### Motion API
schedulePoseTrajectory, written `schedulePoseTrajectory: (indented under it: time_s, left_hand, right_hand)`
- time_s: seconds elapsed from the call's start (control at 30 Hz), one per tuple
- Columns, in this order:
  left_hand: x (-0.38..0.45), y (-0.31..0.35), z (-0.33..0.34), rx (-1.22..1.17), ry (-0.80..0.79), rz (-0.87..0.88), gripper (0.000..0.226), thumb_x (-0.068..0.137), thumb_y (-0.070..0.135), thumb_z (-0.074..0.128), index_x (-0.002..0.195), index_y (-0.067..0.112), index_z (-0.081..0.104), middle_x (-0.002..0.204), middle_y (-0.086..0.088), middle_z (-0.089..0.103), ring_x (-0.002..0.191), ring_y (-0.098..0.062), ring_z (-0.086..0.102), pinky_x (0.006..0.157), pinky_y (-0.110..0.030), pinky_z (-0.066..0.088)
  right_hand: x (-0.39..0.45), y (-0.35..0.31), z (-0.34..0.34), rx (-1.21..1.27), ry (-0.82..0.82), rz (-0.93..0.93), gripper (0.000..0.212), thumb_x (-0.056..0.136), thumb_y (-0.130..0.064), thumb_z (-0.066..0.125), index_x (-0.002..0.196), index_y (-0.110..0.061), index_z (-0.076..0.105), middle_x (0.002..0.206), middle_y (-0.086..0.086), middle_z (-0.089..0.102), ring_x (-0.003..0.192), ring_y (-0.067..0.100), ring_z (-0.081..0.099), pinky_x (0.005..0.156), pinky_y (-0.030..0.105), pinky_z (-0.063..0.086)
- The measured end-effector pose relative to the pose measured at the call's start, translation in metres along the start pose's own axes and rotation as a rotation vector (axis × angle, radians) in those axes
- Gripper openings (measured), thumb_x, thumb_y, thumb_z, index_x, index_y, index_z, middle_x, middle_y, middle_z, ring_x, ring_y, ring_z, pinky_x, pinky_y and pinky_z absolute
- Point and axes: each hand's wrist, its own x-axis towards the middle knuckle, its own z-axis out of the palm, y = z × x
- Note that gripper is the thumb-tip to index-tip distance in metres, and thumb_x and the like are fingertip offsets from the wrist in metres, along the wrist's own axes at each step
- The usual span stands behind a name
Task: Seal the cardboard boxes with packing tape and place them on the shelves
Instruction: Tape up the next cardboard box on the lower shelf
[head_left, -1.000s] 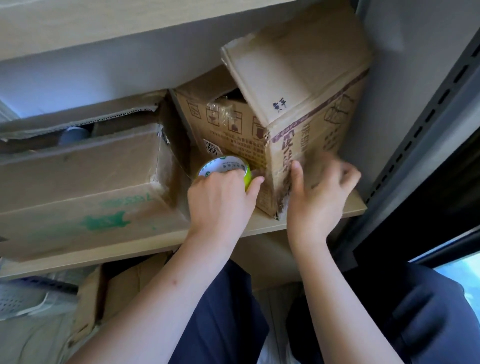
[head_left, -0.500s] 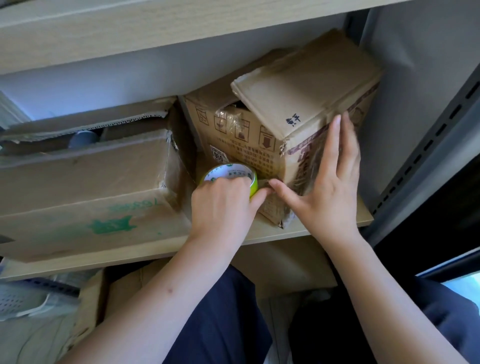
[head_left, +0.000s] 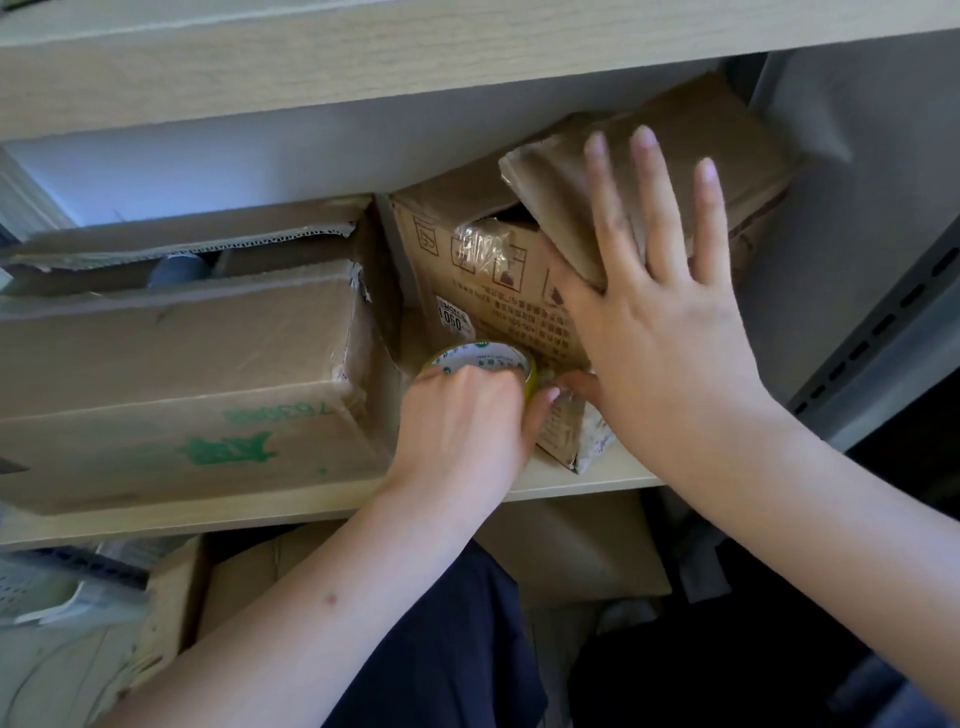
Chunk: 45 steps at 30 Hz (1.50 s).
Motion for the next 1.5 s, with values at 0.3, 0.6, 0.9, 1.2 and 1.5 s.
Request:
schedulePoseTrajectory:
  time_s: [0.3, 0.6, 0.9, 1.2, 1.5]
  left_hand:
    - [0.002, -0.004, 0.000, 0.078, 0.074, -0.017, 0.045, 0.095, 0.059, 0.043, 0.073, 0.026, 0.064, 0.067, 0.008, 0.044, 0.062, -0.015, 0.047, 0.054, -0.024, 0.031]
    - [0.004, -0.012, -0.007, 0.029, -0.179, 0.166, 0.045, 0.098, 0.057, 0.036, 0.098, 0.019, 0.062, 0.072, 0.002, 0.056, 0.068, -0.023, 0.058, 0.059, -0.029, 0.047]
    - [0.019, -0.007, -0.001, 0.102, -0.167, -0.130, 0.029, 0.100, 0.046, 0.046, 0.091, 0.023, 0.061, 0.065, 0.004, 0.041, 0.067, -0.022, 0.047, 0.051, -0.026, 0.025]
    - [0.034, -0.001, 0.009, -0.138, -0.157, -0.112, 0.033, 0.096, 0.046, 0.050, 0.086, 0.018, 0.064, 0.086, -0.002, 0.063, 0.084, -0.026, 0.062, 0.067, -0.029, 0.046]
    - [0.030, -0.003, 0.011, -0.150, -0.126, -0.119, 0.040, 0.096, 0.055, 0.048, 0.095, 0.020, 0.065, 0.090, 0.000, 0.065, 0.083, -0.020, 0.064, 0.067, -0.031, 0.053]
  right_hand:
    - [0.015, -0.004, -0.014, 0.150, -0.226, 0.051, 0.087, 0.081, -0.034, 0.077, 0.149, -0.005, 0.030, 0.158, 0.027, 0.012, 0.145, 0.045, 0.019, 0.118, 0.049, 0.025]
    - [0.002, -0.005, -0.004, 0.118, -0.219, 0.148, 0.094, 0.058, -0.038, 0.094, 0.138, -0.011, 0.051, 0.145, 0.016, 0.042, 0.134, 0.036, 0.044, 0.104, 0.044, 0.045]
    - [-0.010, -0.007, -0.003, 0.058, -0.149, 0.168, 0.080, 0.064, -0.038, 0.091, 0.132, -0.014, 0.058, 0.141, 0.014, 0.048, 0.132, 0.034, 0.048, 0.098, 0.042, 0.050]
    - [-0.015, -0.004, 0.007, 0.093, -0.011, 0.149, 0.081, 0.061, -0.031, 0.092, 0.131, -0.007, 0.059, 0.139, 0.021, 0.050, 0.127, 0.039, 0.051, 0.097, 0.045, 0.051]
    - [-0.026, -0.011, 0.033, 0.307, 0.159, 0.112, 0.097, 0.081, -0.019, 0.077, 0.158, -0.021, 0.017, 0.153, 0.023, 0.027, 0.138, 0.043, 0.032, 0.116, 0.054, 0.024]
